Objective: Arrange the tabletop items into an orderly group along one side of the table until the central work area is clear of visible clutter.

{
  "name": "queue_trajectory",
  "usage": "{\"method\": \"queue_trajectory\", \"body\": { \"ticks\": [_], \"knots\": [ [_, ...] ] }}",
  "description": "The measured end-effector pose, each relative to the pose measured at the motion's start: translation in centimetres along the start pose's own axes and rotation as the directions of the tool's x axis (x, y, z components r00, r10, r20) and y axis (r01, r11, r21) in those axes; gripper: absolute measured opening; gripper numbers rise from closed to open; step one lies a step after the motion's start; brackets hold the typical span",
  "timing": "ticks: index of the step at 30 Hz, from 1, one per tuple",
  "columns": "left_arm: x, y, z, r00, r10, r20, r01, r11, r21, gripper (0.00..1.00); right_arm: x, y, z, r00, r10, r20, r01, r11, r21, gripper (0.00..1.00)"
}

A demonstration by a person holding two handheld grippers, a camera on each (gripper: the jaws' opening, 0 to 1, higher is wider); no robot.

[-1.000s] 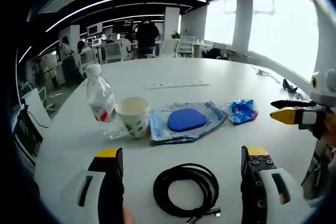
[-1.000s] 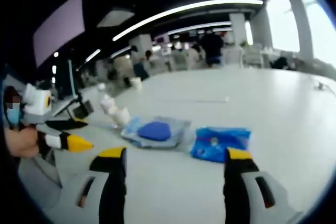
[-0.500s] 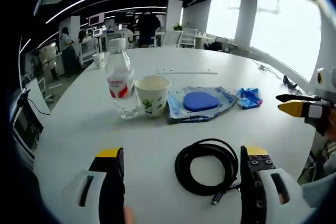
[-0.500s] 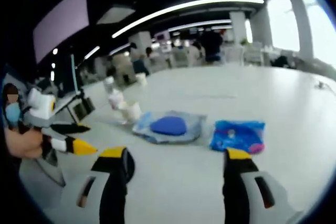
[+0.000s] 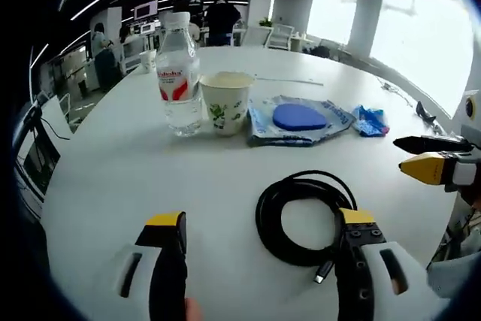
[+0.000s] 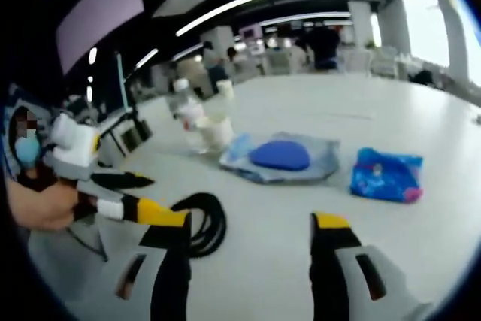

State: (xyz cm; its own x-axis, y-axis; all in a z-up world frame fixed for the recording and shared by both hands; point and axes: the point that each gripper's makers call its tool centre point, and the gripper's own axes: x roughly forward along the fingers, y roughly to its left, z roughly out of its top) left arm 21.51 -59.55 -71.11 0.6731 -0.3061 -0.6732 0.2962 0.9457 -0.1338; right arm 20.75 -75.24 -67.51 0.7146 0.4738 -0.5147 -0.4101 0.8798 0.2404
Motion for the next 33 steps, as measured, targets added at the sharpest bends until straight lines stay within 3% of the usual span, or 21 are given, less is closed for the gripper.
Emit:
{"method": "queue_trajectory", "body": {
  "ticks": [4, 10, 19, 26, 31, 33],
  "knots": [
    [0.3, 0.4, -0.3, 1.0, 0.015, -0.004, -0.015, 1.0, -0.018, 0.77, 1.6, 1.9, -1.6, 0.996, 0.052, -0.074, -0.053, 0.999, -0.013, 0.57],
    [0.7, 0.6, -0.6, 1.0, 0.024, -0.016, -0.025, 0.999, -0.048, 0.72, 3.3, 3.4, -2.2, 0.992, 0.081, -0.095, -0.082, 0.997, -0.008, 0.54],
    [1.6, 0.0, -1.1, 0.999, 0.0, -0.033, -0.002, 0.997, -0.071, 0.59, 4.7, 3.9, -3.2, 0.987, 0.072, -0.14, -0.068, 0.997, 0.033, 0.45],
    [2.0, -0.2, -1.5, 0.999, 0.01, -0.045, -0.013, 0.997, -0.072, 0.54, 5.1, 4.1, -4.8, 0.977, 0.046, -0.208, -0.056, 0.998, -0.041, 0.3],
    [2.1, -0.7, -1.5, 0.999, 0.001, -0.049, -0.004, 0.999, -0.053, 0.43, 5.2, 4.2, -5.4, 0.975, 0.052, -0.217, -0.059, 0.998, -0.025, 0.25],
    [2.1, -0.9, -1.7, 0.998, -0.009, -0.055, 0.005, 0.998, -0.057, 0.32, 5.3, 4.3, -5.4, 0.975, 0.053, -0.215, -0.058, 0.998, -0.02, 0.24]
  ]
}}
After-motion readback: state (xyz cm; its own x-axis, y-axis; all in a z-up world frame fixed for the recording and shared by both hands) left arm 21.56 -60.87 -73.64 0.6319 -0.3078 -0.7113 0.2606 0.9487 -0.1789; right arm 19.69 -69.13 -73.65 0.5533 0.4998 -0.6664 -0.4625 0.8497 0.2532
